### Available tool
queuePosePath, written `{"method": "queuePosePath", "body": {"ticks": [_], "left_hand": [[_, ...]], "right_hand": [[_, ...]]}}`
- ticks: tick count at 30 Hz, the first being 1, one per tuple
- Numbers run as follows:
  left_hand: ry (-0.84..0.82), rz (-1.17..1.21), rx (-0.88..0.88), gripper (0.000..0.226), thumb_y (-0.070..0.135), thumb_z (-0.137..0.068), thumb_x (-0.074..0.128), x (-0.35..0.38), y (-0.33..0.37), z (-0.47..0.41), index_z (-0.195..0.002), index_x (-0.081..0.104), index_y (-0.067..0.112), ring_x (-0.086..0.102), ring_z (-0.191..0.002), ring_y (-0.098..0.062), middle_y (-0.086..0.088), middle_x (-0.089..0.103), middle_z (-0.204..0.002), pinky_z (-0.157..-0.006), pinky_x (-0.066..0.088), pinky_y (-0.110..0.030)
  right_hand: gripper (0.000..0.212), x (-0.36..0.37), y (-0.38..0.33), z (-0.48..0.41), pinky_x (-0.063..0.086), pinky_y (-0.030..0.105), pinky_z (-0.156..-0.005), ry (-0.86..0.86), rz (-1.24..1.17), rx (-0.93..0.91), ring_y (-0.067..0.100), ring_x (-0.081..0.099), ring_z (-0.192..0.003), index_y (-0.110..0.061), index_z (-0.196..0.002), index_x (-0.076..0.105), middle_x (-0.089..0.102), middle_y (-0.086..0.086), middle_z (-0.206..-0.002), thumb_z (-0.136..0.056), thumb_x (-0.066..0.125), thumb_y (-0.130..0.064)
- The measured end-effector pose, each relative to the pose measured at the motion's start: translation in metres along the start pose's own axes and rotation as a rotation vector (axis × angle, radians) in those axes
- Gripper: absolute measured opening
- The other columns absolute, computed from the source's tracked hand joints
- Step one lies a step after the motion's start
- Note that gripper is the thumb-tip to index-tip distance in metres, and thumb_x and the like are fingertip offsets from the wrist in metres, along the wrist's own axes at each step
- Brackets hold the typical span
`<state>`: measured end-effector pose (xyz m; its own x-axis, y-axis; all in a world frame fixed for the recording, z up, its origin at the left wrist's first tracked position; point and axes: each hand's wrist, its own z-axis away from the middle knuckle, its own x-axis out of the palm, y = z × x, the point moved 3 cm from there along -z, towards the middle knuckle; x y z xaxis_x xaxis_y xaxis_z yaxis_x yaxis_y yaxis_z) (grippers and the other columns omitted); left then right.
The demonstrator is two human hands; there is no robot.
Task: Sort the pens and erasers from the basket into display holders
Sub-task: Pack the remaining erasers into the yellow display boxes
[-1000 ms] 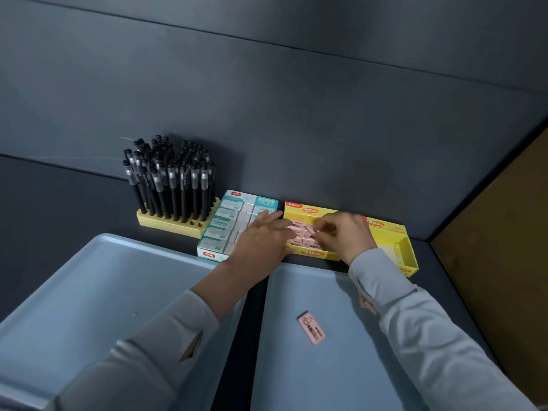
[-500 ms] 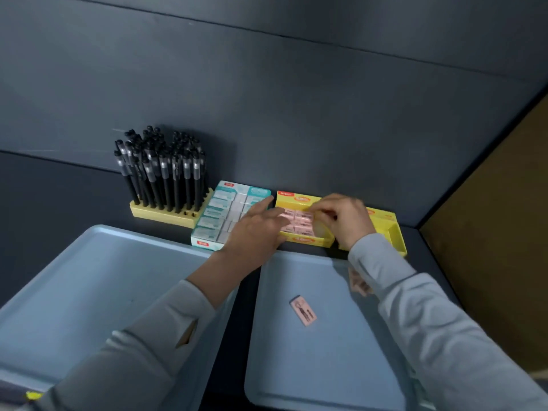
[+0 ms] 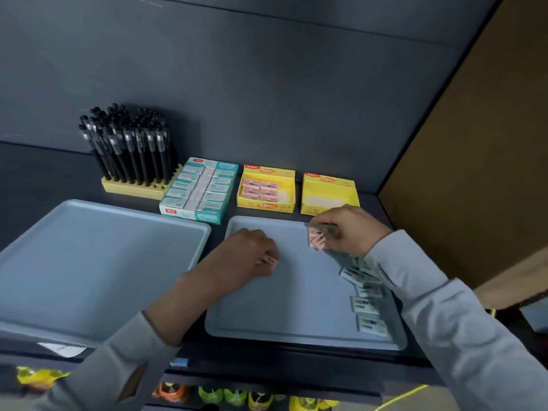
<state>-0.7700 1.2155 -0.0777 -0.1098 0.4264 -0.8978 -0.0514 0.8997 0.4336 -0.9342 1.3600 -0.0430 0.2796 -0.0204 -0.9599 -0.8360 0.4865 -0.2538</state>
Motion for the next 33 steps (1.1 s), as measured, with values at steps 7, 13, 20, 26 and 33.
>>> {"method": "queuePosePath", "body": {"ticks": [7, 13, 20, 26, 33], "left_hand": [[0.257, 0.153, -0.284, 0.023, 0.022, -0.089, 0.065, 0.010, 0.037, -0.031, -0.106, 0.056, 0.009, 0.056, -0.098, -0.028, -0.010, 0.061, -0.107, -0.079, 0.036, -0.031], [0.278, 0.130, -0.411, 0.048, 0.031, -0.089, 0.066, 0.025, 0.026, -0.020, -0.129, 0.047, 0.012, 0.054, -0.112, -0.026, -0.009, 0.051, -0.125, -0.088, 0.038, -0.031], [0.015, -0.242, -0.203, 0.068, 0.063, -0.076, 0.065, 0.031, 0.036, -0.028, -0.133, 0.047, 0.030, 0.040, -0.112, -0.024, -0.001, 0.042, -0.127, -0.095, 0.038, -0.032], [0.070, -0.274, -0.144, 0.046, 0.046, -0.086, 0.063, 0.022, 0.036, -0.031, -0.115, 0.045, 0.015, 0.051, -0.103, -0.029, -0.006, 0.055, -0.114, -0.083, 0.044, -0.039], [0.120, -0.267, -0.132, 0.026, 0.031, -0.100, 0.046, 0.018, 0.021, -0.029, -0.120, 0.046, 0.015, 0.060, -0.102, -0.032, -0.010, 0.063, -0.112, -0.080, 0.046, -0.039]], "right_hand": [[0.022, 0.004, -0.004, -0.012, 0.039, 0.026, -0.076, -0.005, 0.060, 0.058, 0.024, 0.057, -0.103, -0.029, -0.102, 0.071, 0.068, 0.001, -0.104, -0.081, 0.071, -0.022], [0.020, 0.015, -0.019, -0.010, 0.052, 0.032, -0.083, 0.014, -0.232, 0.043, 0.016, 0.063, -0.090, -0.022, -0.087, 0.072, 0.069, -0.005, -0.088, -0.076, 0.079, -0.038], [0.021, -0.019, 0.007, -0.005, 0.053, 0.032, -0.076, 0.238, -0.357, 0.125, 0.013, 0.062, -0.079, -0.027, -0.074, 0.066, 0.067, -0.009, -0.076, -0.070, 0.085, -0.019], [0.015, -0.024, -0.004, -0.009, 0.051, 0.019, -0.057, 0.168, -0.833, 0.078, 0.012, 0.058, -0.063, -0.013, -0.092, 0.073, 0.064, 0.003, -0.080, -0.081, 0.075, -0.003], [0.016, -0.026, -0.013, -0.027, 0.053, 0.018, -0.055, 0.110, -1.143, 0.166, 0.012, 0.069, -0.066, -0.004, -0.102, 0.069, 0.070, 0.009, -0.085, -0.087, 0.066, 0.001]]}}
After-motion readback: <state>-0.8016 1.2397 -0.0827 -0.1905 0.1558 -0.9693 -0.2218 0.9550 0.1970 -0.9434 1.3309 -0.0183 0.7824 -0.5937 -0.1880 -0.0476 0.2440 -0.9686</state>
